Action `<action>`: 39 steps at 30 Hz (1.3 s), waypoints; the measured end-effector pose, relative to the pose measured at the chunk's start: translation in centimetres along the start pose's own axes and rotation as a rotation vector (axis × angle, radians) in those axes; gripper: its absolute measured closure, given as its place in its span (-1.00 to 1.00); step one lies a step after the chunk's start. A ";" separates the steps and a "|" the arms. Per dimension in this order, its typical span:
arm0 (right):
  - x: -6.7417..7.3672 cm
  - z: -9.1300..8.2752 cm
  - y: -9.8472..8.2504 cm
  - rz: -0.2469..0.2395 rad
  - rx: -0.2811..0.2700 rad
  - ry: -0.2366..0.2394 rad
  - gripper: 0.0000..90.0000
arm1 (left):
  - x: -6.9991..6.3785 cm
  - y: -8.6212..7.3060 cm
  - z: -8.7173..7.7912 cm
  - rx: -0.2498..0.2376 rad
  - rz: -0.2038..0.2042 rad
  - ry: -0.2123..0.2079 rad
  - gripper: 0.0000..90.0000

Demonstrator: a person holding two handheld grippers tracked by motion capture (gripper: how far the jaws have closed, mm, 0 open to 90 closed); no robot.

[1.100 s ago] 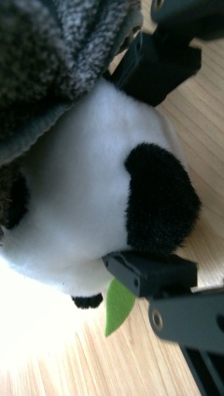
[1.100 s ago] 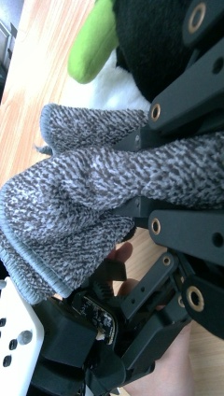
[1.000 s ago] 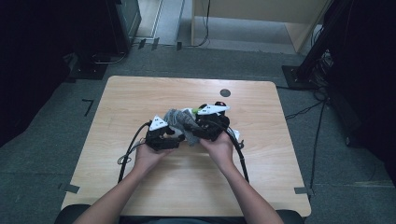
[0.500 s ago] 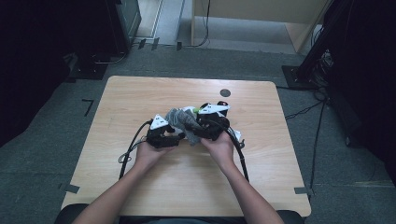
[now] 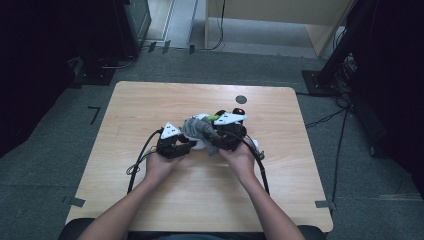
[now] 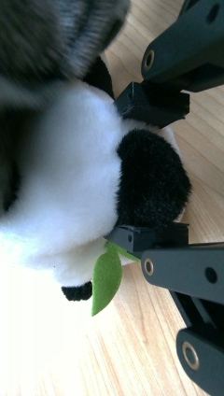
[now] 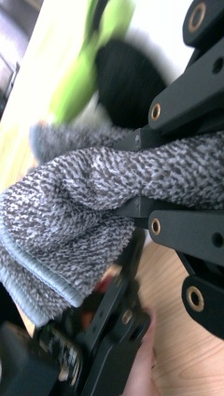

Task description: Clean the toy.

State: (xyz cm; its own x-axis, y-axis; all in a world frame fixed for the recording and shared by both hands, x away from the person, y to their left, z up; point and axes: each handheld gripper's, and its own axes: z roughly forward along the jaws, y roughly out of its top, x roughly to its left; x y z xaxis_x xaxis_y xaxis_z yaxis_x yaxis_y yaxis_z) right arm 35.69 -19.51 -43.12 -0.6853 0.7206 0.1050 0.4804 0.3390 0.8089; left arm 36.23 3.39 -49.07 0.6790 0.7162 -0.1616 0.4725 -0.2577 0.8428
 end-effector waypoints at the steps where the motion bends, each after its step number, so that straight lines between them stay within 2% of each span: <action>1: -0.5 -0.6 -0.2 0.030 -0.005 -0.001 0.72 | -0.1 0.0 0.0 -0.002 0.000 -0.001 0.14; 3: -1.6 -1.8 -0.5 0.072 -0.025 -0.007 0.72 | -0.1 0.1 0.0 -0.002 -0.005 -0.005 0.15; 7: -3.1 -4.1 -0.5 0.082 -0.055 -0.095 0.73 | 0.1 0.2 -0.2 0.005 -0.013 -0.010 0.15; 10: -4.7 -5.4 -0.9 0.150 -0.080 -0.088 0.73 | -0.1 0.3 -0.2 0.005 -0.014 -0.021 0.15; 11: -4.9 -5.5 -1.0 0.158 -0.080 -0.088 0.73 | -0.1 0.3 -0.2 0.006 -0.013 -0.022 0.15; 16: -4.9 -5.9 -0.8 0.118 -0.077 -0.134 0.73 | 0.0 0.3 -0.3 0.015 -0.011 -0.029 0.15; 18: -5.2 -6.3 -0.8 0.117 -0.083 -0.156 0.72 | 0.0 0.3 -0.3 0.017 -0.006 -0.030 0.15; 21: -5.9 -6.8 -1.0 0.152 -0.098 -0.145 0.72 | 0.0 0.3 -0.3 0.019 -0.004 -0.034 0.15; 25: -6.3 -7.1 -1.1 0.163 -0.106 -0.150 0.72 | 0.0 0.3 -0.4 0.022 -0.002 -0.036 0.15; 31: -7.8 -9.0 -1.3 0.204 -0.142 -0.202 0.72 | 0.1 0.2 -0.5 0.023 0.019 -0.045 0.15; 32: -8.2 -9.4 -1.4 0.217 -0.149 -0.201 0.72 | 0.1 0.1 -0.5 0.012 0.028 -0.053 0.15; 33: -8.5 -9.6 -1.6 0.232 -0.162 -0.179 0.72 | 0.1 0.1 -0.6 0.011 0.033 -0.050 0.15; 34: -8.6 -9.7 -1.7 0.230 -0.164 -0.179 0.72 | 0.2 0.1 -0.7 0.010 0.025 -0.057 0.15; 36: -8.7 -9.9 -1.7 0.209 -0.150 -0.235 0.72 | 0.5 0.3 -1.1 0.018 0.003 -0.063 0.16; 37: -8.8 -10.2 -1.7 0.210 -0.159 -0.248 0.73 | 0.7 0.3 -1.4 0.022 -0.019 -0.078 0.17; 39: -9.0 -10.7 -1.6 0.220 -0.186 -0.232 0.72 | 1.0 0.5 -2.1 0.036 -0.033 -0.093 0.18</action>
State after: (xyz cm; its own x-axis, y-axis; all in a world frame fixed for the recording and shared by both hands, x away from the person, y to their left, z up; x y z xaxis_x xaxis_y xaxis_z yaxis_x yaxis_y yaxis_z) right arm 35.20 -32.97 -39.22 -0.4242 0.8892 0.1714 0.4801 0.0604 0.8751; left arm 35.94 5.32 -47.74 0.7110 0.6618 -0.2377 0.5147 -0.2593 0.8172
